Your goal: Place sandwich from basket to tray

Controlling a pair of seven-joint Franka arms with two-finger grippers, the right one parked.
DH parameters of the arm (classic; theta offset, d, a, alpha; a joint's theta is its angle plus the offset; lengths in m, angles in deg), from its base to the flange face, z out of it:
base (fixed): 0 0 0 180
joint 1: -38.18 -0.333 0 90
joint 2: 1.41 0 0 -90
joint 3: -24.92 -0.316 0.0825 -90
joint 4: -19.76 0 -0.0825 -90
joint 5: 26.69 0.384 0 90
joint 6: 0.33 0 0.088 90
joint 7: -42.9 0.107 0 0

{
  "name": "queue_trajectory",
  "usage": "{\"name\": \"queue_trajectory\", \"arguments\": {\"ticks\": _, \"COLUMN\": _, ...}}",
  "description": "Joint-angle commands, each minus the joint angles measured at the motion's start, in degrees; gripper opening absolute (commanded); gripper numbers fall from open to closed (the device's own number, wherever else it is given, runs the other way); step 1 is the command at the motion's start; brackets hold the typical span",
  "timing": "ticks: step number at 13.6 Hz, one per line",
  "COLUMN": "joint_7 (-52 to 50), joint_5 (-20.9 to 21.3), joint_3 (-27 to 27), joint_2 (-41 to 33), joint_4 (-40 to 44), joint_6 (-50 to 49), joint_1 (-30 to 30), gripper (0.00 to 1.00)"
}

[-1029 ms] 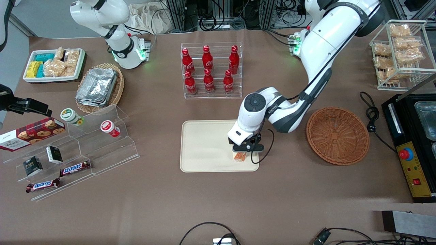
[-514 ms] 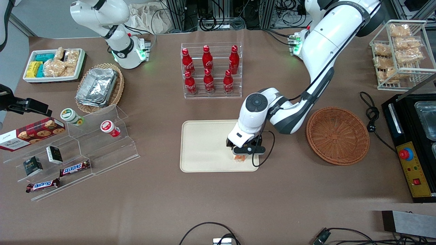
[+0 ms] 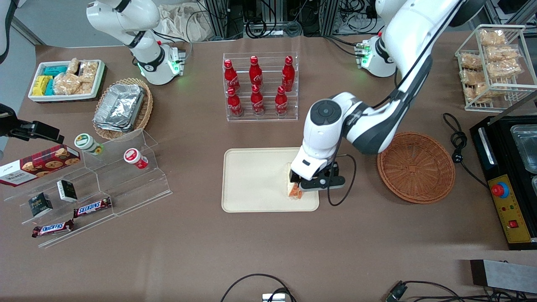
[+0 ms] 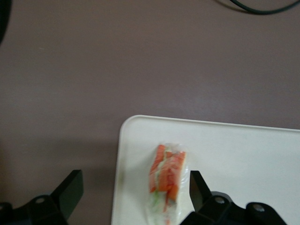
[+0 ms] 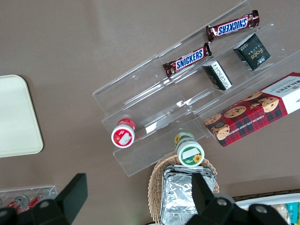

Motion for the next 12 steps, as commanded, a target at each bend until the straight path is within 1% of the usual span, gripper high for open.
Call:
{"name": "queue_trajectory", "arguments": {"ticks": 1, "joint_7": 1.19, "joint_5": -1.3, "joint_3": 0.33, "joint_2": -4.31, "joint_4": 0.18, "joint_6": -6.01, "joint_1": -3.46, "gripper": 1.0}}
{"name": "queue_trajectory", "arguments": {"ticks": 3, "joint_7": 1.37, "joint_5": -4.8, "joint_3": 0.07, "joint_2": -4.66, "joint_4": 2.72, "joint_6": -10.49, "joint_1": -4.51, "gripper": 1.0}}
{"name": "queue_trajectory", "arguments": {"ticks": 4, "joint_7": 1.55, "joint_5": -6.03, "joint_3": 0.15, "joint_2": -4.67, "joint_4": 3.69, "joint_6": -12.08, "joint_1": -6.0, "gripper": 1.0}}
{"name": "queue_trajectory", "arguments": {"ticks": 6, "joint_7": 2.86, "joint_5": -7.18, "joint_3": 0.41, "joint_2": -5.97, "joint_4": 4.06, "joint_6": -13.32, "joint_1": -8.03, "gripper": 1.0}}
{"name": "queue_trajectory", "arguments": {"ticks": 8, "joint_7": 6.8, "joint_5": -10.95, "joint_3": 0.24, "joint_2": -7.82, "joint_4": 4.32, "joint_6": -14.64, "joint_1": -10.48, "gripper": 1.0}}
{"name": "queue_trajectory", "arguments": {"ticks": 10, "joint_7": 10.15, "joint_5": -12.46, "joint_3": 0.24, "joint_2": -8.97, "joint_4": 4.41, "joint_6": -16.57, "joint_1": -12.51, "gripper": 1.0}}
{"name": "queue_trajectory", "arguments": {"ticks": 12, "joint_7": 11.65, "joint_5": -12.9, "joint_3": 0.33, "joint_2": -9.06, "joint_4": 4.41, "joint_6": -16.84, "joint_1": -14.1, "gripper": 1.0}}
